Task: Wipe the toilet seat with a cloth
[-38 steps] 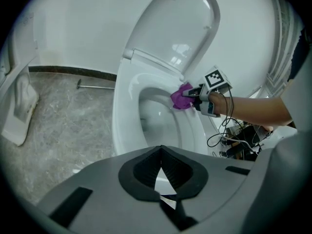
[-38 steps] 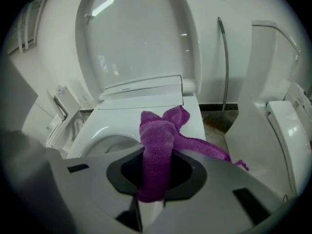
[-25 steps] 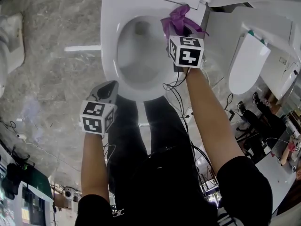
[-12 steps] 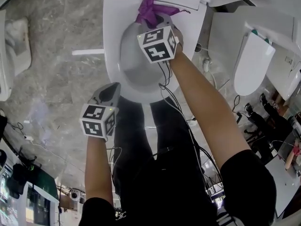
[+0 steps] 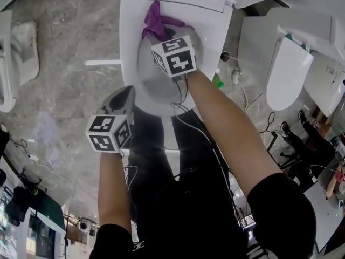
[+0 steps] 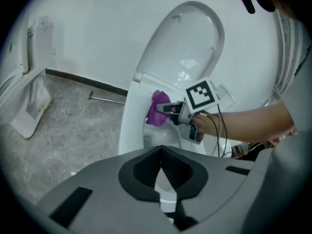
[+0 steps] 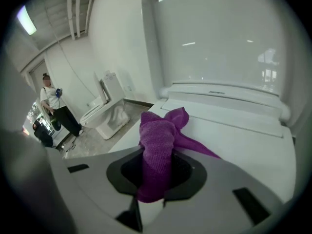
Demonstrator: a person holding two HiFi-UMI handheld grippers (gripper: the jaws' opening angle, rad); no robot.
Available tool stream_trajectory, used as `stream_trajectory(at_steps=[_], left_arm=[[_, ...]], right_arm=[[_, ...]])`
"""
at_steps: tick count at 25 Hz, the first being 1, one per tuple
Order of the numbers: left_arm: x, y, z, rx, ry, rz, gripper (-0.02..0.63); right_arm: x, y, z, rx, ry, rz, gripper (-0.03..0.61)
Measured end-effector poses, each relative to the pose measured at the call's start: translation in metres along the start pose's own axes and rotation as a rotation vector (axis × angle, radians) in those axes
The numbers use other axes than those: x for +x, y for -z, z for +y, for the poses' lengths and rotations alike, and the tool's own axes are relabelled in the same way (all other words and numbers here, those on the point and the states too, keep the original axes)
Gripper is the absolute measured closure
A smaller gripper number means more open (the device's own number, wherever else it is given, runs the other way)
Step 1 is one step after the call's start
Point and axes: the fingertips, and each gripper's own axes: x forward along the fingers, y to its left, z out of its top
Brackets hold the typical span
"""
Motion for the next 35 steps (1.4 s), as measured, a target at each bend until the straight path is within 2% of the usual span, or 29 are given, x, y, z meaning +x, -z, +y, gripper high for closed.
stream_trajectory(at_steps=[4,9,12,16,21,28,35], left_arm=[[-0.02,-0.035,-0.006,0.022,-0.043,-0.079,0.611],[-0.056,-0.089,-0.042,0.045,-0.065,-0.185,0.611],[-0.075,-0.132,-0.072,0.09,-0.037,-0.264,0.611],[-0.117,-0.17,-0.129,0.139,-0.013,-0.32,0.611],[-0.179,-0.215,-0.199,0.209,0.013,-0.4,0.611],[-0.261,-0.257,-0.279,0.309,0.026,-0.443,0.611],[-0.314,-0.295,-0.311,0.412,0.029,-0.488,0.611]], right_arm=[[-0.044,-0.005,0.001,0.1,0.072,-0.053,0.497],[-0.128,-0.039,0.001,0.147,0.144,-0.151,0.497],[-0.188,-0.077,-0.009,0.142,0.208,-0.234,0.497],[-0.285,-0.111,-0.011,0.148,0.273,-0.309,0.497],[-0.393,-0.149,-0.012,0.218,0.368,-0.423,0.497],[-0.49,-0.205,0.018,0.128,0.398,-0.511,0.497],[-0.548,-0.264,0.057,0.044,0.409,-0.636,0.496]])
